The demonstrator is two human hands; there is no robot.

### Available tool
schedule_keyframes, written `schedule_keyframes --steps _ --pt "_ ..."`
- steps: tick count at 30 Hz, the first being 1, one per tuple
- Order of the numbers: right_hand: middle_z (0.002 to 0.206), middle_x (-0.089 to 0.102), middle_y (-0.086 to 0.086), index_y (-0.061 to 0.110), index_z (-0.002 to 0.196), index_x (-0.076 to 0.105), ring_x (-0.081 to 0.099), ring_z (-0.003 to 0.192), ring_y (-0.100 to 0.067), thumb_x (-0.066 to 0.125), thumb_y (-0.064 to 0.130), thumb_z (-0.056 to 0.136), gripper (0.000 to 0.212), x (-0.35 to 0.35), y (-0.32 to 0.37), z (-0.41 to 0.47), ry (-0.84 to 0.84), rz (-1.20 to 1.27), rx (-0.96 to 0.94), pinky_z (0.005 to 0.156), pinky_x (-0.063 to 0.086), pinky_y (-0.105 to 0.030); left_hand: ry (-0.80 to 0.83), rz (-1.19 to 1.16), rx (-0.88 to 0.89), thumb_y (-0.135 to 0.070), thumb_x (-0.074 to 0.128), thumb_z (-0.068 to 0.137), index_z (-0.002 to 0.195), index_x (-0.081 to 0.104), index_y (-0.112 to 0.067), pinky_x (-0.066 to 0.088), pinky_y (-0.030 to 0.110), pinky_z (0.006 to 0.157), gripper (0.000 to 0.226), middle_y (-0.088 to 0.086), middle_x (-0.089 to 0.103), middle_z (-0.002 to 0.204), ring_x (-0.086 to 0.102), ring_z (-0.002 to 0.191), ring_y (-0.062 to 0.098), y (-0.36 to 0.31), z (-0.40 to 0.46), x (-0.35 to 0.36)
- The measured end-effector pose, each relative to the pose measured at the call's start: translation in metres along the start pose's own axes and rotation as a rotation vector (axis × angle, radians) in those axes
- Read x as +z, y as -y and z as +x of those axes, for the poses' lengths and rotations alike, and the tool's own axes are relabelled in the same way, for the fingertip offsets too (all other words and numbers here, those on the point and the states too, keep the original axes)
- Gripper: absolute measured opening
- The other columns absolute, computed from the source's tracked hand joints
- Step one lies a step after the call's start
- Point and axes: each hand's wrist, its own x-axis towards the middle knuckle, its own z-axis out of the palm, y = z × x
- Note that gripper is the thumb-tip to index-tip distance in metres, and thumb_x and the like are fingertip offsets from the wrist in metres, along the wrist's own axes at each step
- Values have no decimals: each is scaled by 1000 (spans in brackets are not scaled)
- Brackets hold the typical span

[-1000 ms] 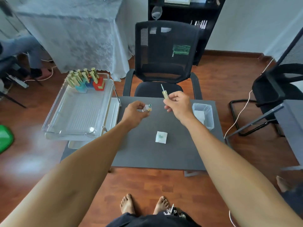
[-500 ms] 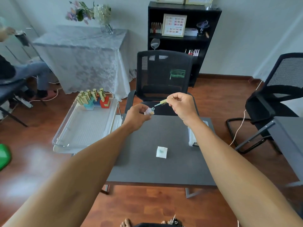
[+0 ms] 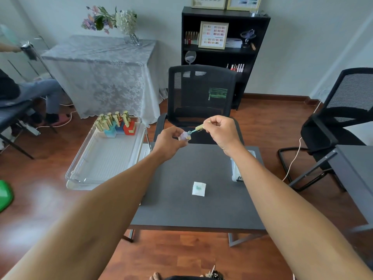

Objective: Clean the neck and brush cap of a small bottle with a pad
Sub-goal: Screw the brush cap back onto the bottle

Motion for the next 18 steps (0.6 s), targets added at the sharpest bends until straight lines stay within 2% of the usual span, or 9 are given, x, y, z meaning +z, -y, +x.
schedule_keyframes --steps 5,9,14,16,18 --pt "65 70 14 19 79 79 57 59 -1 73 17 82 7 4 0 -2 30 -62 -35 56 45 -15 6 3 8 -21 87 87 111 75 -20 45 24 66 27 -9 71 97 63 83 9 0 1 1" --pt "62 66 19 22 80 78 55 58 0 73 18 82 7 6 2 -4 78 -146 -49 58 45 -21 2 10 23 -23 88 85 105 76 -25 43 21 64 23 -13 71 93 62 80 6 -2 1 2" --pt "67 67 5 17 82 77 57 62 -15 73 17 84 5 5 4 -5 102 -172 -21 63 51 -34 1 31 28 -23 88 86 107 77 -25 43 22 64 24 -13 70 96 62 83 7 -4 2 3" --pt "66 70 1 15 77 77 59 59 -14 74 23 86 12 4 5 -5 102 -222 8 62 51 -34 1 37 27 -22 87 86 107 76 -25 43 21 64 24 -14 69 96 61 82 7 -3 2 4" --pt "62 71 0 12 67 75 63 60 -13 75 38 90 35 3 7 -5 82 -334 21 63 51 -32 5 34 29 -20 87 87 106 75 -27 43 21 64 23 -16 67 95 61 81 7 -2 1 4"
